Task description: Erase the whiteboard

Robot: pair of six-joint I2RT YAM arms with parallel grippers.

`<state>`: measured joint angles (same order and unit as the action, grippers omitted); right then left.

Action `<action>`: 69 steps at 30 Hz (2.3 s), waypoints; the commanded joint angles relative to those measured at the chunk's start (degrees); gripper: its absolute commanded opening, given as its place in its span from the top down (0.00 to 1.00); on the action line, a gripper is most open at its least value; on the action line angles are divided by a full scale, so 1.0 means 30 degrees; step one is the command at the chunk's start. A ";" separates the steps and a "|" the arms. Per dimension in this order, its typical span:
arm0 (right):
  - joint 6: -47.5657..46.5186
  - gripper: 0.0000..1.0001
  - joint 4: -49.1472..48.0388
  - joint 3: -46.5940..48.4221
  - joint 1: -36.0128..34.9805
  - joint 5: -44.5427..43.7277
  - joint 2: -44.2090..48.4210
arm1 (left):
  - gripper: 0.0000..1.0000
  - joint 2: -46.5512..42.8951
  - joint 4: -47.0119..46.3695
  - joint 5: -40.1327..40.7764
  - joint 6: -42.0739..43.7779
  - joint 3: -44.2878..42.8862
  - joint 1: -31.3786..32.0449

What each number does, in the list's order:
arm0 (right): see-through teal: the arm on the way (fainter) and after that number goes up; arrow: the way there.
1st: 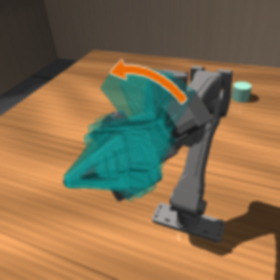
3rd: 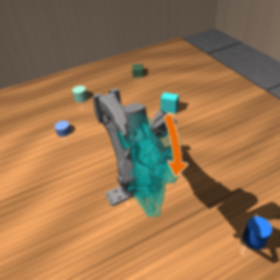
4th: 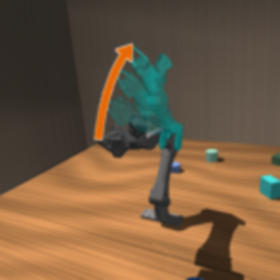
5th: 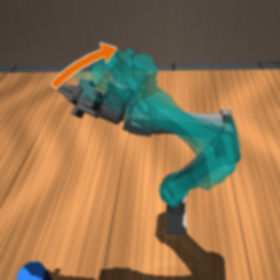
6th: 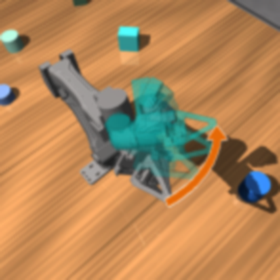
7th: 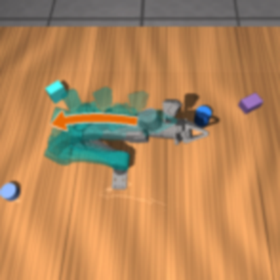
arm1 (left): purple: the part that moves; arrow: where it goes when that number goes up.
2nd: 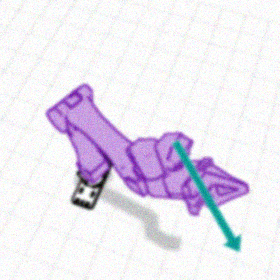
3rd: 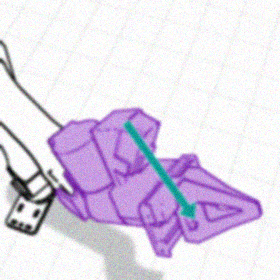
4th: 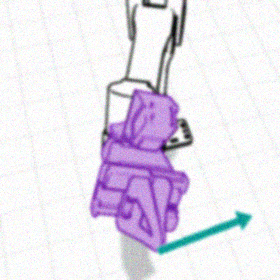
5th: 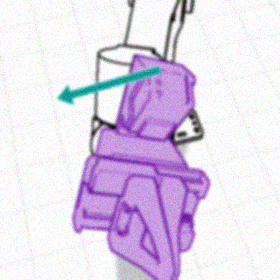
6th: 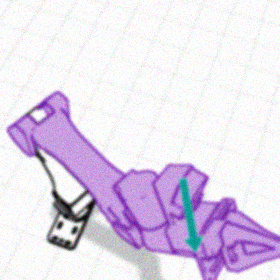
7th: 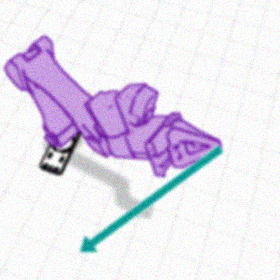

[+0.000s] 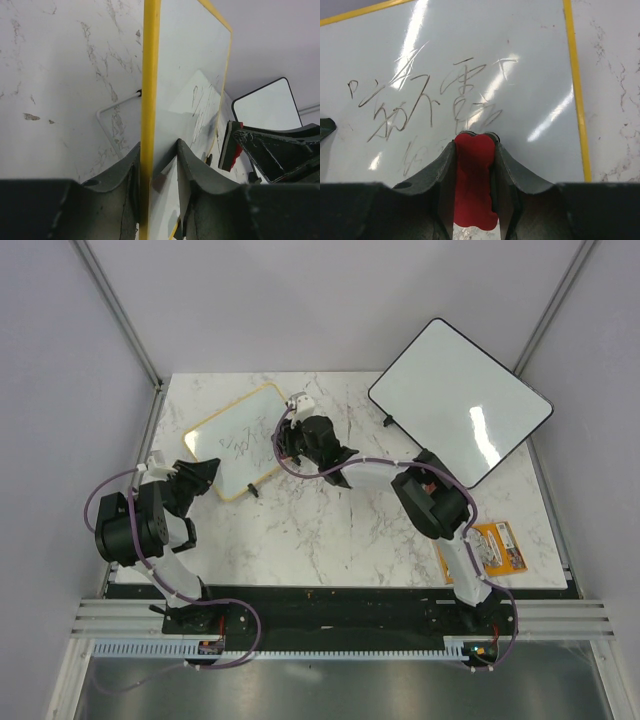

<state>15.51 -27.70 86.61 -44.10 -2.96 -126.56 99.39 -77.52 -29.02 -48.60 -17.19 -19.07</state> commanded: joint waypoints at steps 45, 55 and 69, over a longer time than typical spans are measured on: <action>-0.1246 1.00 0.6744 0.5524 0.0285 -0.2238 -0.3984 | 0.98 0.1468 -0.5919 -0.1285 -0.0909 -0.0657 -0.0118; -0.1945 1.00 0.7095 0.6490 -0.1323 -0.0361 -0.4540 | 0.98 0.1614 -0.5919 -0.1519 -0.0910 -0.0803 0.0087; -0.3410 1.00 0.9872 1.3254 -0.3580 0.1671 -0.7407 | 0.98 0.1439 -0.5919 -0.1666 -0.0413 -0.0803 0.0556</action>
<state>7.68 -6.48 120.33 -52.05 0.60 -142.89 102.61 -80.31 -33.98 -51.07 -18.83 -18.87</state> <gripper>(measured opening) 0.381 0.286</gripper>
